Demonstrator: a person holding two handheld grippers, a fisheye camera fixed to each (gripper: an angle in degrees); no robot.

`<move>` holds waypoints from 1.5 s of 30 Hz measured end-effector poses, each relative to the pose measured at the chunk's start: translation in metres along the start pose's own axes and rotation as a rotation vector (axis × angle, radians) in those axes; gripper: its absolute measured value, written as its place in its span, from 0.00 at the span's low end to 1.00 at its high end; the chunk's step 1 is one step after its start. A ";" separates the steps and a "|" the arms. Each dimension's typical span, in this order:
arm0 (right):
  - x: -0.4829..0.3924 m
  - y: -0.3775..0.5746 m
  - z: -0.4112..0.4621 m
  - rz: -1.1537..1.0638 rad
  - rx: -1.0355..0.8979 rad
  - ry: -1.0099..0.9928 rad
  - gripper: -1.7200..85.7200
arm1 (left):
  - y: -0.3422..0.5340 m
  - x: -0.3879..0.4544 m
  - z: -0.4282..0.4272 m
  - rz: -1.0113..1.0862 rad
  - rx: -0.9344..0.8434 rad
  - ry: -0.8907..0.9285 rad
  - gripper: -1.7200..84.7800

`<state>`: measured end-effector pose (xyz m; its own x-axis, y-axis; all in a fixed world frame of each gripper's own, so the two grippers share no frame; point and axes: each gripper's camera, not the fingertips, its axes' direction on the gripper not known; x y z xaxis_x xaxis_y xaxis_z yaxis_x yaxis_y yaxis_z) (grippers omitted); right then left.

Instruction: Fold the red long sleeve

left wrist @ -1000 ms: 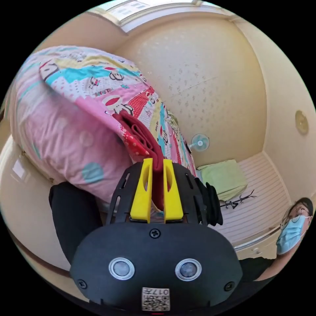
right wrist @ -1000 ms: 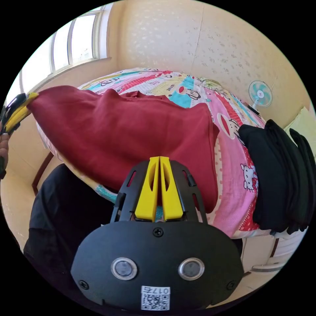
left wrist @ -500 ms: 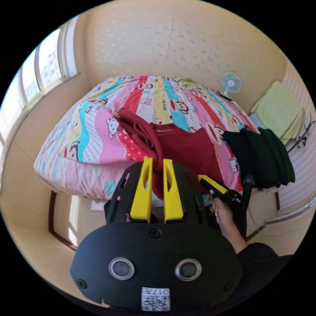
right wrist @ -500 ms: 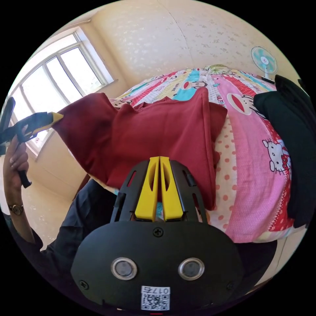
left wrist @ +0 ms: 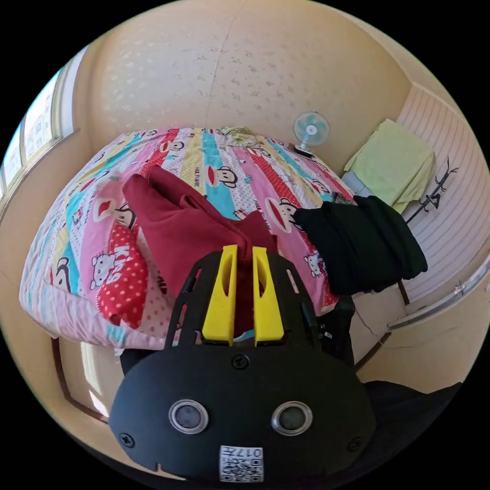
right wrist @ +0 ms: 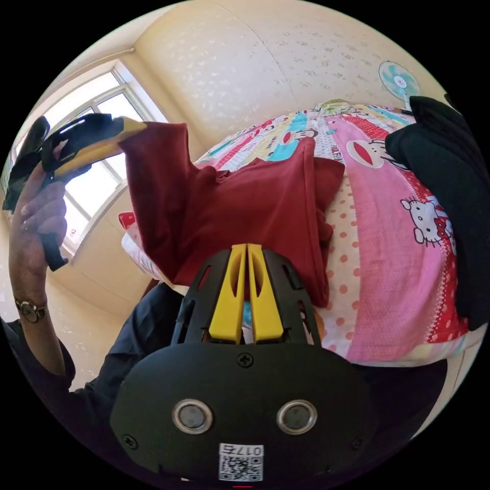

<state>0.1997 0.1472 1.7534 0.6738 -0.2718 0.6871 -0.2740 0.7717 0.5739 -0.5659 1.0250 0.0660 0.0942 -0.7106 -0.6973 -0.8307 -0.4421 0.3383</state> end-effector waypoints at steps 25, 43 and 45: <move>-0.050 -0.044 -0.056 -0.265 0.186 0.227 0.02 | 0.056 -0.136 -0.013 -0.241 -0.064 0.242 0.11; -0.023 0.037 0.117 -0.230 0.237 0.393 0.02 | -0.061 -0.483 -0.107 -0.785 0.006 -0.094 0.18; -0.018 0.041 0.118 -0.204 0.266 0.338 0.02 | -0.077 -0.496 -0.088 -0.834 -0.018 -0.130 0.16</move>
<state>0.0954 0.1159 1.8178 0.9055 -0.1664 0.3904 -0.2495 0.5356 0.8068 -0.5006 1.3636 0.4414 0.6083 -0.0789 -0.7898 -0.5081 -0.8032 -0.3110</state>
